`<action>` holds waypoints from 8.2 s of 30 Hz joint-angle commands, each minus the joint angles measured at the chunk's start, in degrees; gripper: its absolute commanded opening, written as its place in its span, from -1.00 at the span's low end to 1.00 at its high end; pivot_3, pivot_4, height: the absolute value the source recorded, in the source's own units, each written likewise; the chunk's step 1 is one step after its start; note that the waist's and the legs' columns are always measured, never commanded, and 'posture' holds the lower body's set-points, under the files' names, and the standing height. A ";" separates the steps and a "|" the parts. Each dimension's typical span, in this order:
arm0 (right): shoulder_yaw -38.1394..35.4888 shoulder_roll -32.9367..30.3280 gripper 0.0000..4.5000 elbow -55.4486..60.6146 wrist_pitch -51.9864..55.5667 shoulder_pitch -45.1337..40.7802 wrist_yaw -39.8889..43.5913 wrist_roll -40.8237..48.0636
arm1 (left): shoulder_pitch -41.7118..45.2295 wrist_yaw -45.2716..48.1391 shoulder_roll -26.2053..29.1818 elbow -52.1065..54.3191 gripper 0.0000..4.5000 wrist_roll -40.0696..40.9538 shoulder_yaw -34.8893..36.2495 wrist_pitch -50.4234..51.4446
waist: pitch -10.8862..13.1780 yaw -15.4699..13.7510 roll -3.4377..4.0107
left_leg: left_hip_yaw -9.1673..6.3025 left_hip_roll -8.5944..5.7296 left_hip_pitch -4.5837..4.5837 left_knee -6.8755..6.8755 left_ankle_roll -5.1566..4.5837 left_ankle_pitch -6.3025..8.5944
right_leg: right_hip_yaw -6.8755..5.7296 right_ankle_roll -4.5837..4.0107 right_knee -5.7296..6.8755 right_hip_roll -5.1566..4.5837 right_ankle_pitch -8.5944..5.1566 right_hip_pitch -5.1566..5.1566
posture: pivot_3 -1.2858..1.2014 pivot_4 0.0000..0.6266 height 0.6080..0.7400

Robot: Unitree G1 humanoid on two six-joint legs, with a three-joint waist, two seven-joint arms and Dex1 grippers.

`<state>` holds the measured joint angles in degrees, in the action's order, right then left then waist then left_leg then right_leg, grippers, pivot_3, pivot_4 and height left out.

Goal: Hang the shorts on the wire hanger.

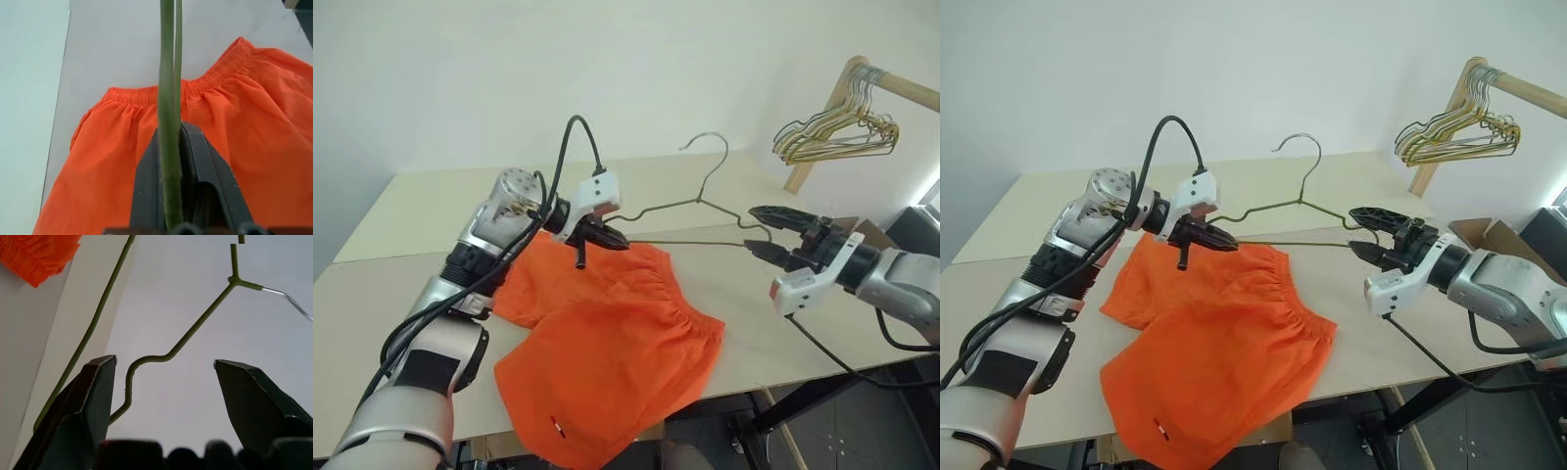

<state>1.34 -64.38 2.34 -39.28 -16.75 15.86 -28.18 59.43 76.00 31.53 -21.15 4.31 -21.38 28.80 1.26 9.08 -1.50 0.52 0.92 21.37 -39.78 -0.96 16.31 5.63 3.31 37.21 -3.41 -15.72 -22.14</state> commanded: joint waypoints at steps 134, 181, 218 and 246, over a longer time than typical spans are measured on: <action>10.15 -14.70 -1.00 -7.39 108.28 7.25 72.11 65.18 | -26.11 12.03 17.70 28.09 0.99 23.24 20.97 -15.21 | -0.04 -8.87 0.28 | 0.41 0.05 0.06 -0.10 -0.10 0.06 | -0.21 0.05 -0.07 0.01 0.07 -0.02 | 0.08 -1.00 1.00; 10.24 -8.62 -1.00 -7.29 111.24 12.01 70.56 73.28 | -29.15 9.71 20.58 31.16 0.99 23.61 21.53 -15.31 | 0.01 -12.79 0.22 | 0.34 0.05 0.12 -0.12 -0.11 0.06 | -0.37 0.03 -0.08 0.03 0.08 -0.03 | 0.13 -1.00 1.00; 8.13 -9.08 -1.00 -3.71 110.38 14.27 72.09 72.38 | -31.68 4.59 12.73 27.33 0.99 19.84 17.52 -16.99 | -0.01 -11.37 0.22 | 0.23 0.06 0.18 -0.17 -0.11 0.06 | -0.43 0.00 -0.09 0.06 0.09 -0.03 | 0.12 -1.00 1.00; 13.50 1.23 -1.00 -5.51 117.46 4.29 66.64 72.35 | -31.95 3.88 13.41 28.47 0.99 18.92 18.16 -18.11 | -0.01 -12.61 0.22 | 0.17 0.04 0.24 -0.20 -0.11 0.06 | -0.50 -0.03 -0.09 0.06 0.11 -0.04 | 0.15 -1.00 1.00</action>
<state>15.14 -63.95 -2.47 77.34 -10.34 82.98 43.93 26.30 80.36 44.92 6.82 22.78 -3.72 11.29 1.25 -3.53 -1.29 0.69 0.97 21.60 -39.98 -1.07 16.37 5.12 3.27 37.12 -3.34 -15.60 -22.17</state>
